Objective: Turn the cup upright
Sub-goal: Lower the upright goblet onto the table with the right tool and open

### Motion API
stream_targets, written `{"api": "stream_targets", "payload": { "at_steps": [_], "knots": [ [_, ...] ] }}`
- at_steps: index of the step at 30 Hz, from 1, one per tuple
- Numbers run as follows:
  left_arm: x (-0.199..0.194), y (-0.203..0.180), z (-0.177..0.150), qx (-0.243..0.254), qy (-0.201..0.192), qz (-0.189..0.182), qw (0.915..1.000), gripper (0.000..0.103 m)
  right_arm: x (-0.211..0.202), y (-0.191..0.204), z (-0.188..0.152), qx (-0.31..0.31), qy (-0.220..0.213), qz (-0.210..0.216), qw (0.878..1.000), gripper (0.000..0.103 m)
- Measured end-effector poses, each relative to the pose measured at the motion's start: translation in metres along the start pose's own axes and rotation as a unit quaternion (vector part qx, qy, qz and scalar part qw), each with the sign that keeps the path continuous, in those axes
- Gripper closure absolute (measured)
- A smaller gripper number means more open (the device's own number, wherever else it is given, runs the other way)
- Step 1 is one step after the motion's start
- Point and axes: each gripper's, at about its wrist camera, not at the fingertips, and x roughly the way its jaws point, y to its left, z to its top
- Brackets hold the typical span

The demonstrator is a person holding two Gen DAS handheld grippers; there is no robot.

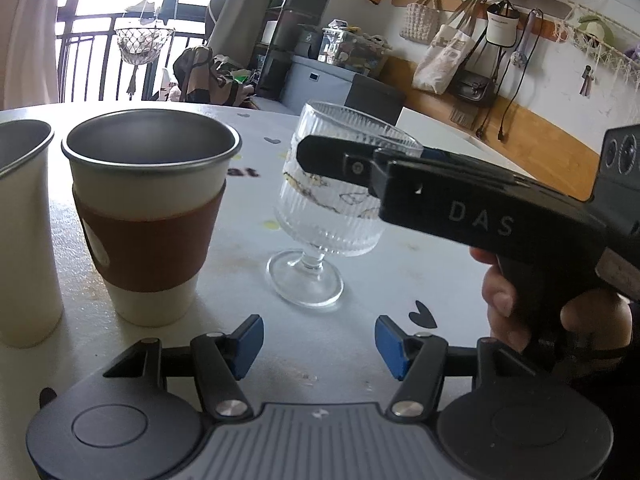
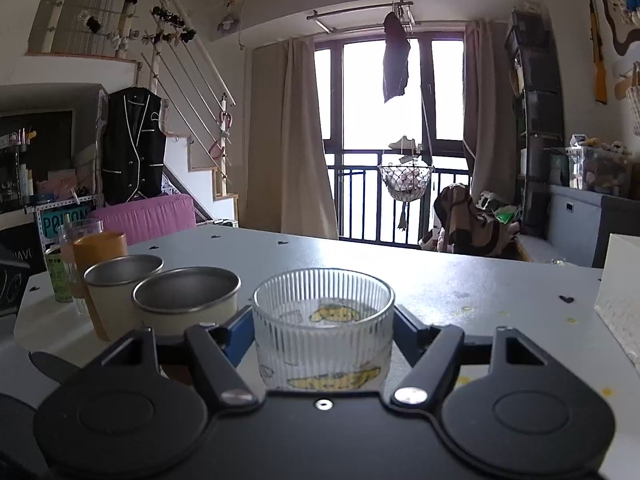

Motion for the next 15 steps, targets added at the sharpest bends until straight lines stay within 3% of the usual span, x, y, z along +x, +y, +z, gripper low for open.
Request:
{"api": "stream_targets", "payload": {
  "at_steps": [3, 7, 15],
  "knots": [
    [-0.003, -0.001, 0.002, 0.0, -0.003, 0.003, 1.0, 0.041, 0.003, 0.001, 0.005, 0.014, 0.013, 0.006, 1.0, 0.027],
    [-0.013, -0.002, 0.006, 0.003, -0.011, 0.006, 0.9999, 0.041, -0.009, -0.007, 0.014, 0.061, 0.019, 0.002, 0.998, 0.01],
    [-0.058, -0.009, 0.016, 0.023, -0.052, 0.059, 0.9966, 0.034, -0.062, 0.002, 0.029, 0.089, -0.004, -0.061, 0.994, 0.005]
  ]
}}
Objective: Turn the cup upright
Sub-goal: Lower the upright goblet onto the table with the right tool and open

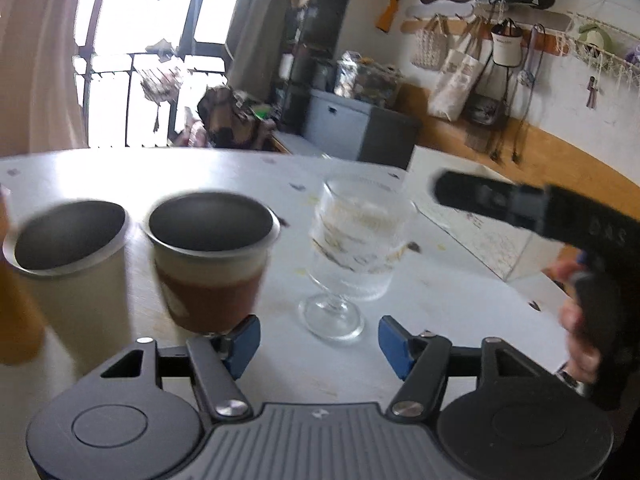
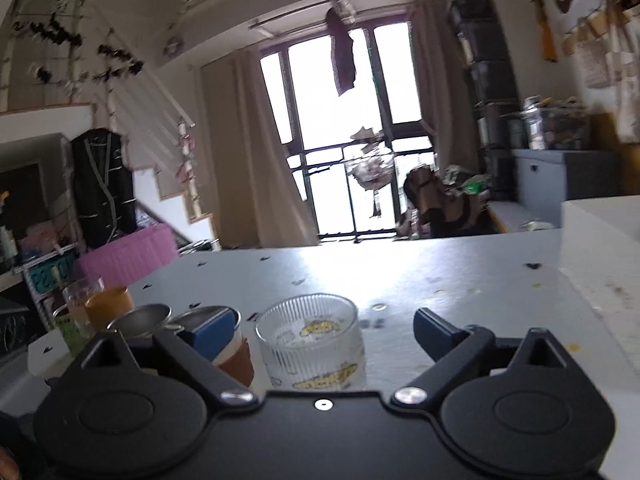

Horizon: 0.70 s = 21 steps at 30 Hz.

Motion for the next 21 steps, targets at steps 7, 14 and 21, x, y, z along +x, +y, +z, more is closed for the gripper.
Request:
{"api": "stream_targets", "payload": {
  "at_steps": [7, 14, 21],
  "knots": [
    [-0.043, -0.001, 0.002, 0.022, -0.044, 0.071, 0.9963, 0.021, -0.04, 0.017, -0.008, -0.012, -0.02, -0.052, 0.998, 0.005],
    [-0.076, 0.013, -0.002, 0.011, -0.073, 0.129, 0.9889, 0.008, -0.067, 0.03, -0.02, -0.027, -0.028, -0.079, 0.996, 0.005],
    [-0.096, 0.023, -0.012, -0.001, -0.076, 0.159, 0.9843, 0.0, -0.08, 0.035, -0.034, -0.026, -0.018, -0.097, 0.995, 0.001]
  ]
}}
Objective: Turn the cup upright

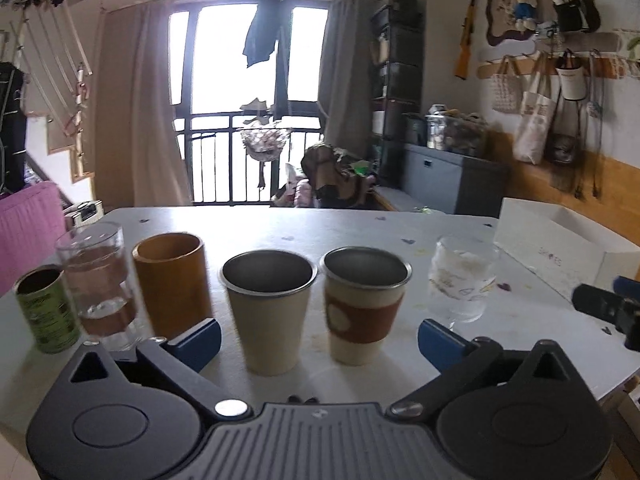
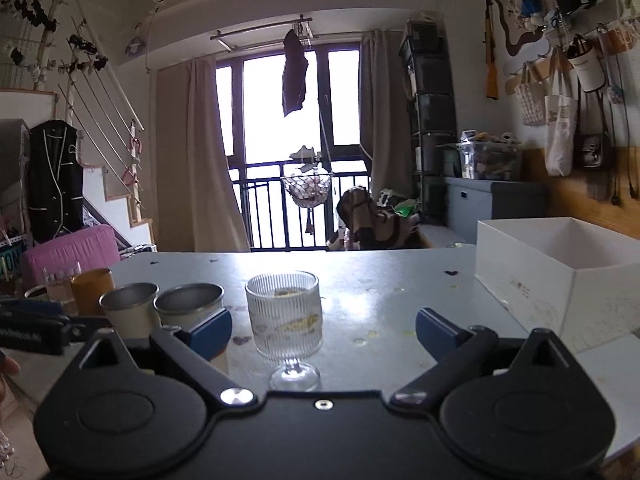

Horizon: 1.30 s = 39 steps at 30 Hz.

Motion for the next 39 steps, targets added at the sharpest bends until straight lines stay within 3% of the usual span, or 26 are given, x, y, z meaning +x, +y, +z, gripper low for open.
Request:
{"api": "stream_targets", "payload": {
  "at_steps": [8, 15, 39],
  "knots": [
    [-0.004, 0.019, -0.013, -0.018, 0.01, 0.028, 0.9994, 0.0, -0.003, 0.004, -0.013, -0.008, 0.016, -0.013, 1.0, 0.0],
    [-0.008, 0.019, -0.019, 0.0, 0.002, 0.052, 0.9986, 0.0, -0.002, 0.007, -0.019, -0.013, 0.02, -0.024, 0.999, 0.0],
    [-0.01, 0.012, -0.018, 0.013, -0.004, 0.055, 0.9984, 0.0, -0.001, 0.013, -0.02, -0.019, 0.024, -0.027, 0.999, 0.0]
  ]
}}
